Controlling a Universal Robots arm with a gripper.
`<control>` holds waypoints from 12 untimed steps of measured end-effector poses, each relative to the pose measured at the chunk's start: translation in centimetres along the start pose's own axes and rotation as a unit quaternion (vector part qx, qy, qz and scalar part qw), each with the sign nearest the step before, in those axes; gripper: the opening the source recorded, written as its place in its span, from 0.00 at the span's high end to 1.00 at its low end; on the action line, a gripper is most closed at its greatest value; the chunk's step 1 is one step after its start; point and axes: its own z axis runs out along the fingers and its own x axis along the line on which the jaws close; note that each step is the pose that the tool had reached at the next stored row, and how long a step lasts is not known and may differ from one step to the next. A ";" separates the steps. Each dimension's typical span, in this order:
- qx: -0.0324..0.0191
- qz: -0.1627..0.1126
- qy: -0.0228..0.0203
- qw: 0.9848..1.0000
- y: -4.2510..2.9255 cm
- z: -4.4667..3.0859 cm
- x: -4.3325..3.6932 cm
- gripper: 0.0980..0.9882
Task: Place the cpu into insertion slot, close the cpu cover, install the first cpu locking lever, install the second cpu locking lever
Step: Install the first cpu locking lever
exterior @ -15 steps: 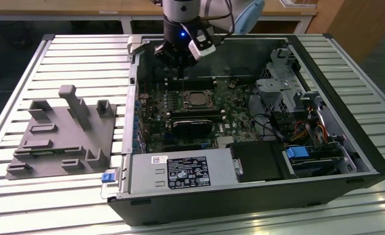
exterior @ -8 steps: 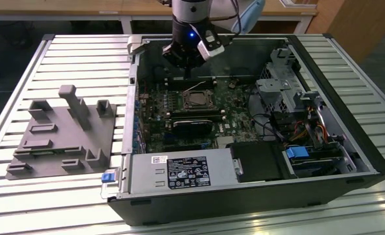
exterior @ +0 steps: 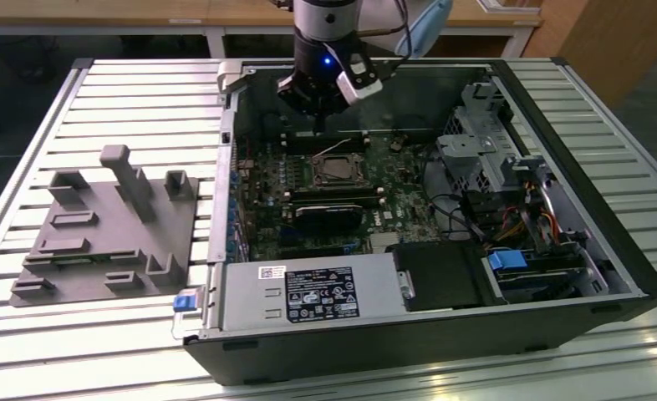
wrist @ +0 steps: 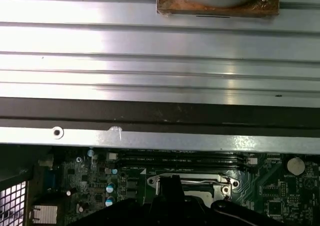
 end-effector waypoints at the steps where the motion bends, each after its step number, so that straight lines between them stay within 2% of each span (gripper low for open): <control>1: 0.000 0.000 0.000 1.000 0.00 0.04 -0.01 0.99; 7: 0.000 -0.012 0.001 1.000 -0.07 0.55 -0.50 0.99; 12: 0.000 -0.012 0.001 1.000 -0.13 1.16 -1.00 0.99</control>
